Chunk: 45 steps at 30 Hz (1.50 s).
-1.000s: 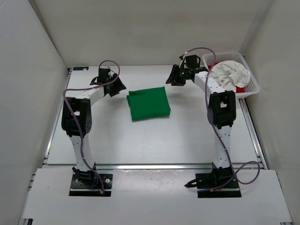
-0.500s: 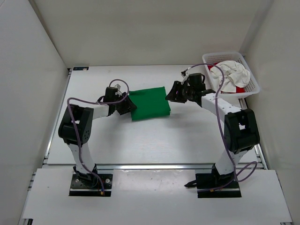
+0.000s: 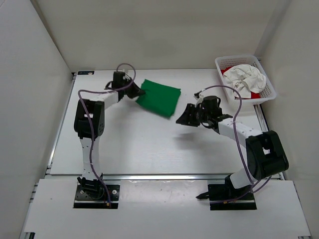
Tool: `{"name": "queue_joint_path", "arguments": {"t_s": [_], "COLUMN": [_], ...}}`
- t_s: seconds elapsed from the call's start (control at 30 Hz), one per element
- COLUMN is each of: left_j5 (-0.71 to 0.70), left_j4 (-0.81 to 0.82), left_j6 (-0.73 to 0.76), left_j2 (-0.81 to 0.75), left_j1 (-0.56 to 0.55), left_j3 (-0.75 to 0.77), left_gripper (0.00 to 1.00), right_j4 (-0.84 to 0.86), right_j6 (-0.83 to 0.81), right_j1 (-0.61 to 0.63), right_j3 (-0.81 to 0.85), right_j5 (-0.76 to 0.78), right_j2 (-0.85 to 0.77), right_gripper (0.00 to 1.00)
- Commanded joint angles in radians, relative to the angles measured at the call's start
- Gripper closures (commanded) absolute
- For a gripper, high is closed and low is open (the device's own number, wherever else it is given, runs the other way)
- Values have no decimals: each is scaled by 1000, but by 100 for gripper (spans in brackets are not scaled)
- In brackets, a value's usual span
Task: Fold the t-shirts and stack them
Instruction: Fold the long partially folded tshirt into a neat square, then put the neatly folded tshirt into the corner of the board with the left arm
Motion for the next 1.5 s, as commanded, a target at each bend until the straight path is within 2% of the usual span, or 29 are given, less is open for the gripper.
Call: {"name": "queue_joint_path", "arguments": {"t_s": [0.0,0.1,0.27,0.47,0.57,0.67,0.83,1.07,1.17,1.2,1.23,1.3,1.37,1.4,1.47], "left_j5": [-39,-16,-13,-79,-77,-79,-118,-160,-126,-114,-116,-111,-141,-151,-163], "left_j4": [-125,-90,36,209,274,274,196,-40,-21,-11,-4,-5,4,59,91], "left_j6": [40,-13,-106,-216,-262,-285,-241,-149,-132,-127,-116,-87,-67,-72,-76], "left_j2": [-24,-48,-119,-210,-204,-156,-81,76,79,59,56,2,-58,-102,-162], "left_j1": [142,316,501,621,653,645,641,636,635,639,632,625,616,608,613], "left_j3": [195,166,4,-310,-391,-356,-224,118,122,106,94,62,-13,-70,-174], "left_gripper": [100,100,100,98,96,95,95,89,70,58,27,2,1,1,1], "right_j4": [96,98,111,112,117,102,68,34,40,48,49,49,56,60,60], "right_j6": [22,25,28,43,54,60,43,35,38,37,40,44,40,40,32], "right_j1": [39,78,174,265,280,283,260,245,233,234,239,234,240,245,248], "right_j3": [-52,-97,-144,-169,-192,-204,-227,-218,-209,-209,-207,-189,-173,-160,-147], "right_j5": [-11,-29,-46,-64,-67,-70,-32,-12,-20,-23,-21,-15,-15,-12,-6], "right_j2": [-48,-34,-27,-48,-86,-126,-186,-206,-191,-185,-173,-160,-145,-142,-140], "right_gripper": [58,59,59,60,60,59,59,58,58,56,55,52,46,44,43]}}
